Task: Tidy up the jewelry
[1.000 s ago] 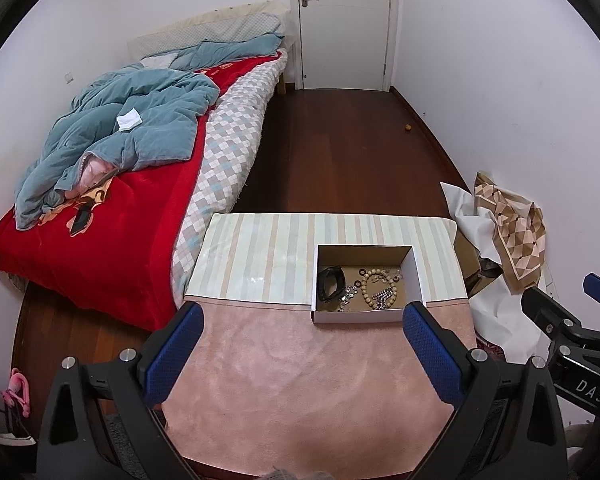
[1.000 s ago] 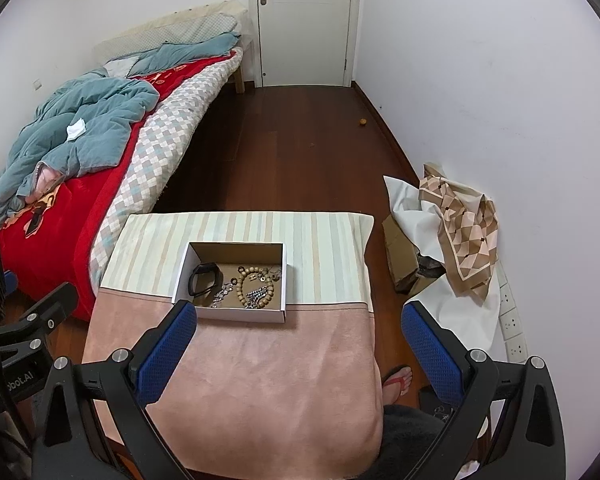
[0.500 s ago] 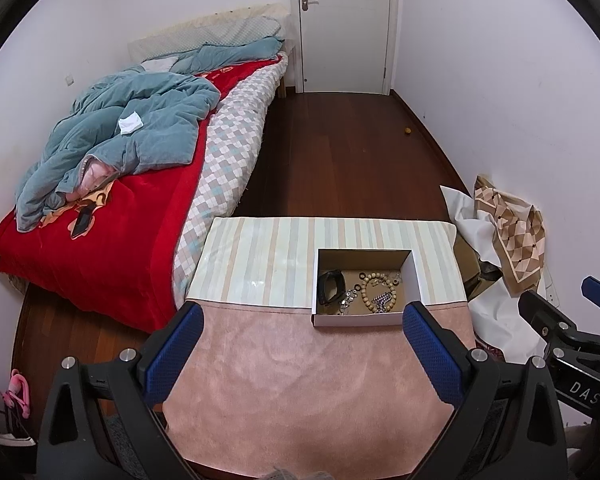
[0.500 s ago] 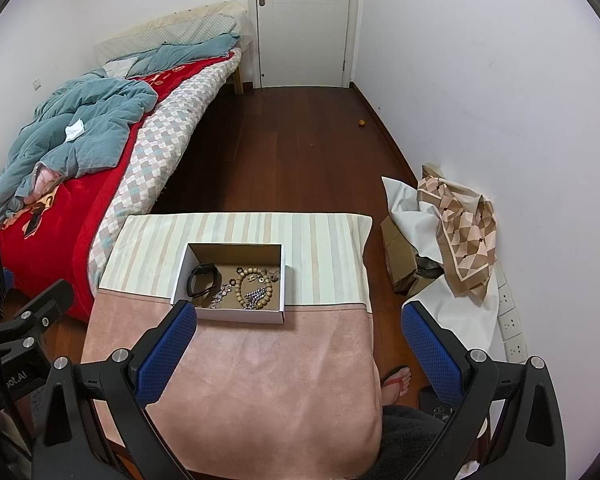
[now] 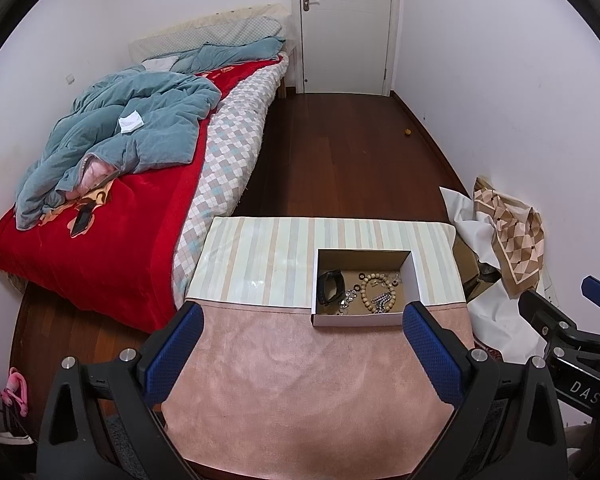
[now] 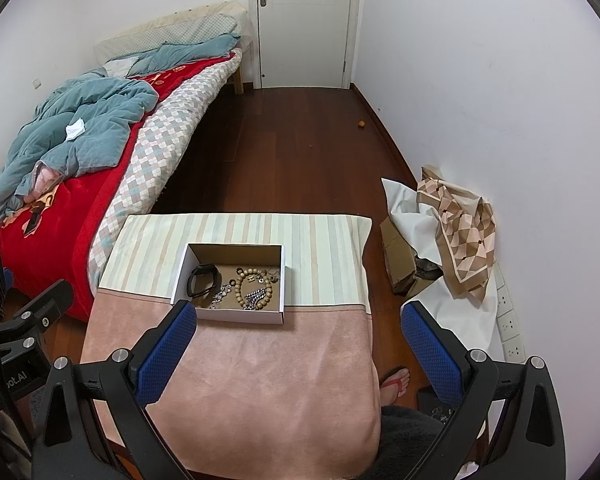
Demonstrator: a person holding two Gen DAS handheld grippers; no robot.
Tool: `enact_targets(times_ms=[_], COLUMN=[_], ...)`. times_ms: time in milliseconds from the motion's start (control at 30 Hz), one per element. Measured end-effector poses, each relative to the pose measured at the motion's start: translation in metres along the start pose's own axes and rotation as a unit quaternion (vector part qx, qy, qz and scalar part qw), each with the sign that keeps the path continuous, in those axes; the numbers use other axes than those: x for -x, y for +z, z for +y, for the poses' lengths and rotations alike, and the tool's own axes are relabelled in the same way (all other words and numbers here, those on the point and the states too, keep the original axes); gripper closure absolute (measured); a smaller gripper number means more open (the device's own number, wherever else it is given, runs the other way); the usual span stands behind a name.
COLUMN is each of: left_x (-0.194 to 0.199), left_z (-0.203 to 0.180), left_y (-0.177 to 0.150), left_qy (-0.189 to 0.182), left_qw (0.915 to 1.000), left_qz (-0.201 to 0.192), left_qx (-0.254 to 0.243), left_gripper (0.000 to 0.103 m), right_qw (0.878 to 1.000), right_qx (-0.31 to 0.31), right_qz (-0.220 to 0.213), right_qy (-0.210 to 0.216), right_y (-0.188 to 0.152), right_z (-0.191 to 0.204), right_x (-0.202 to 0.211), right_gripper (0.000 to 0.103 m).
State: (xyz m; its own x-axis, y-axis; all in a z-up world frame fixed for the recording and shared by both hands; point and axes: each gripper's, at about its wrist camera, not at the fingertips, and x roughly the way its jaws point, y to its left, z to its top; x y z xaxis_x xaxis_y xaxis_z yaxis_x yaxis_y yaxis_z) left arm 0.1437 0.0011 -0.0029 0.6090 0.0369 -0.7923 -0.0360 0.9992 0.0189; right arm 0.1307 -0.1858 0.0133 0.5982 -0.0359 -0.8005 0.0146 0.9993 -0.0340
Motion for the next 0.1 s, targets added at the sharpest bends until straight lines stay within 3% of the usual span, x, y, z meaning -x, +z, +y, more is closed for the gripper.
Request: enact_targets(times_ms=[100], left_x=[0.0025], left_z=[-0.0014], left_y=[0.002], left_qy=[-0.003], left_qw=[1.0], left_qz=[-0.003], left_qx=[0.001], left_gripper=[0.002], right_qw=[1.0], right_qx=[0.001], right_qz=[0.0], right_qy=[0.0], right_y=[-0.0001], right_z=[0.0002], right_x=[0.0005], right_gripper=[0.0])
